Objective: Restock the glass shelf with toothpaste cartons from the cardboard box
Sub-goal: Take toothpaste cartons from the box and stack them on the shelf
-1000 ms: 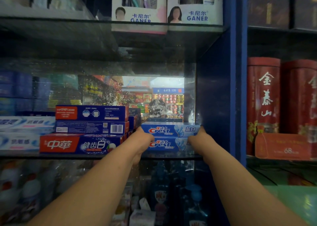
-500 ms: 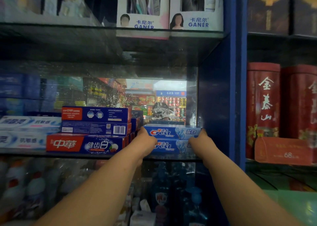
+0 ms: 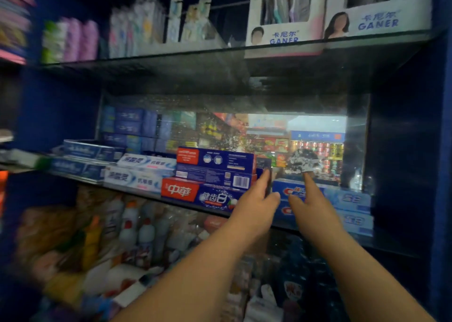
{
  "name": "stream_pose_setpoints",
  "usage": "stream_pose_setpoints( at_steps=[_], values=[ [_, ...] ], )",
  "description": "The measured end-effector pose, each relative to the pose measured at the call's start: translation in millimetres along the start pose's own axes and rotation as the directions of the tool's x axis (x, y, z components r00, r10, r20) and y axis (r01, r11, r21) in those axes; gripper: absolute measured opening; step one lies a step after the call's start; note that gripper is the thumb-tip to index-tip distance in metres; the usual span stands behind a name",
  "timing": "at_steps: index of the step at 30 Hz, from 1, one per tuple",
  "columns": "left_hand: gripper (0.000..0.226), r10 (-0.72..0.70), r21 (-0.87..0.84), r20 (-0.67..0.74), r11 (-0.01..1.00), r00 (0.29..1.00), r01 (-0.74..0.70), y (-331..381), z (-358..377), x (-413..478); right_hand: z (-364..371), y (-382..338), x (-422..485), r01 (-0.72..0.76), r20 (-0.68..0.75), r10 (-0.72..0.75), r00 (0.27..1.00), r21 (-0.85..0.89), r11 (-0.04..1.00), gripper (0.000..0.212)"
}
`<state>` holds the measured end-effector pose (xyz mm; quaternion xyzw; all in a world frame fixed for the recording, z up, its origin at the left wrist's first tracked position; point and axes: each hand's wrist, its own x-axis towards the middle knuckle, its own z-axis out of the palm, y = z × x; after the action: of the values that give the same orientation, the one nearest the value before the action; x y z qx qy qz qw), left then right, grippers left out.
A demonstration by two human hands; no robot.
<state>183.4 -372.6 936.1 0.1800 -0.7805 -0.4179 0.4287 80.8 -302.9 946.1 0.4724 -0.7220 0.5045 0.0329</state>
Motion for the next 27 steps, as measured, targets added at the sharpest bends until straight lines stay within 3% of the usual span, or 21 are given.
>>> stream_pose_setpoints(
  at_steps=[3, 6, 10, 17, 21, 24, 25, 27],
  values=[
    [0.057, 0.002, -0.012, -0.051, 1.0, 0.999, -0.002, -9, -22, -9, 21, -9, -7, 0.06, 0.038, -0.063, 0.997, 0.058, 0.996, 0.063],
    [0.052, 0.007, -0.065, -0.131, 0.998, 0.991, -0.016, -15, -48, -9, 43, -19, -6, 0.127, 0.072, -0.137, 0.988, 0.118, 0.985, 0.047],
    [0.049, -0.006, -0.153, -0.166, 0.988, 0.986, -0.02, -28, -82, 0, 73, -32, 5, 0.158, -0.003, -0.159, 0.987, 0.129, 0.979, 0.035],
    [0.046, 0.057, -0.063, -0.189, 0.996, 0.98, -0.07, -56, -155, 25, 103, -54, 27, 0.094, -0.111, -0.08, 0.991, 0.125, 0.988, 0.032],
    [0.048, -0.015, -0.014, -0.265, 1.0, 0.964, 0.012, -65, -198, 58, 104, -76, 43, -0.004, -0.154, 0.029, 0.988, 0.163, 0.987, 0.046],
    [0.054, -0.122, 0.006, -0.246, 0.992, 0.962, 0.127, -70, -213, 84, 105, -88, 57, -0.056, -0.167, 0.078, 0.983, 0.13, 0.99, 0.052],
    [0.048, -0.165, -0.027, -0.225, 0.986, 0.96, 0.163, -70, -213, 90, 105, -91, 61, -0.071, -0.17, 0.088, 0.982, 0.107, 0.992, 0.055],
    [0.015, -0.23, -0.1, -0.191, 0.972, 0.954, 0.215, -67, -214, 97, 107, -95, 67, -0.098, -0.17, 0.11, 0.979, 0.078, 0.992, 0.061]
  ],
)
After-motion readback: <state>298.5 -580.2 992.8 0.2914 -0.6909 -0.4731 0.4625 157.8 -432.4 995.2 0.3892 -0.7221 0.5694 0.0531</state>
